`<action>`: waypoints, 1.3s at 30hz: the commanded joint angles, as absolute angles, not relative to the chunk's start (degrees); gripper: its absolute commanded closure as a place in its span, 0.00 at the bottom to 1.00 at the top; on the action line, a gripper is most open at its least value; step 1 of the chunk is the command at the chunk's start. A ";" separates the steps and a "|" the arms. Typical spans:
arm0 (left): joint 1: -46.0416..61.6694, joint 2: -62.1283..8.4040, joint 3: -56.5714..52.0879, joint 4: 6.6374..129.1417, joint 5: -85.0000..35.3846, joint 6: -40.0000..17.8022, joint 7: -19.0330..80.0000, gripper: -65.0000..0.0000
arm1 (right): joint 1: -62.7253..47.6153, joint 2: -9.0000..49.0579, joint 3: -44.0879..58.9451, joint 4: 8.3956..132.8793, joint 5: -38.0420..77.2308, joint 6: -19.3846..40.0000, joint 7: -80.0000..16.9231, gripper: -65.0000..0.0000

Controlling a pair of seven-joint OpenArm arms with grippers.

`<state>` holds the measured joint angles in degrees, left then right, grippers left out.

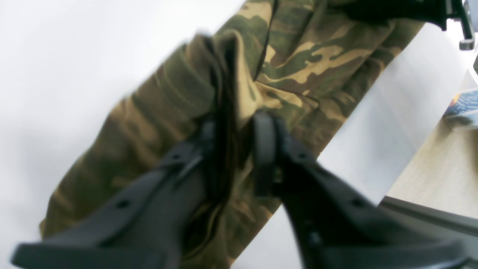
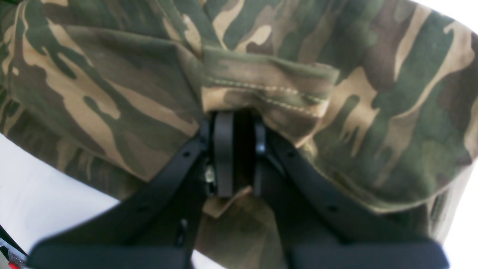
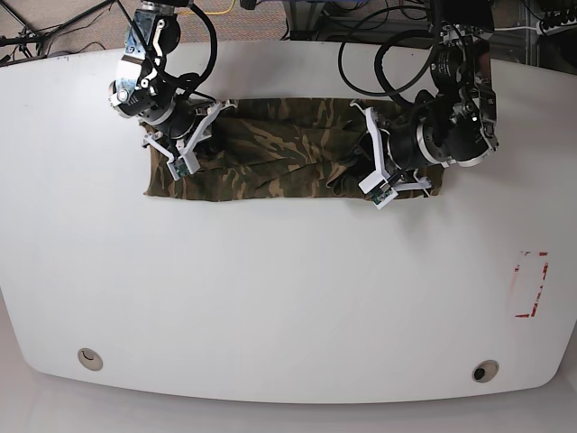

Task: Fold the T-shirt properly
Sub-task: 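Carry the left gripper's strip end toward the right gripper, then open the right gripper and move it to the strip's other end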

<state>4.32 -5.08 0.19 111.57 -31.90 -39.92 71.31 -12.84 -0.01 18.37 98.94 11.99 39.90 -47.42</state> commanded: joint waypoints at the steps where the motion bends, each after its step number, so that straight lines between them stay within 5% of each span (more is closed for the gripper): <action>1: 3.65 -4.97 0.40 112.40 -33.10 -40.00 70.20 0.69 | -12.44 0.31 18.42 99.56 12.00 40.00 -46.73 0.90; 14: 2.95 -5.05 12.79 112.92 -34.86 -40.00 70.20 0.62 | -12.18 0.31 18.33 99.56 12.18 40.00 -46.73 0.90; 25: -0.40 -5.23 -9.27 112.66 -27.03 -40.00 70.11 0.63 | -12.44 0.13 18.33 103.78 12.35 40.00 -47.08 0.90; 29: 0.48 -5.41 -12.88 111.43 -21.93 -40.00 70.11 0.77 | -12.26 -0.04 18.33 107.74 12.35 40.00 -49.01 0.89; 33: 1.27 -5.67 -14.29 109.23 -20.09 -40.00 70.02 0.95 | -10.95 -1.36 18.42 110.37 12.70 40.00 -52.18 0.75; 39: 4.35 -6.99 -14.37 105.89 -19.38 -40.00 68.35 0.95 | -9.89 -2.95 18.86 113.54 17.45 40.00 -56.22 0.41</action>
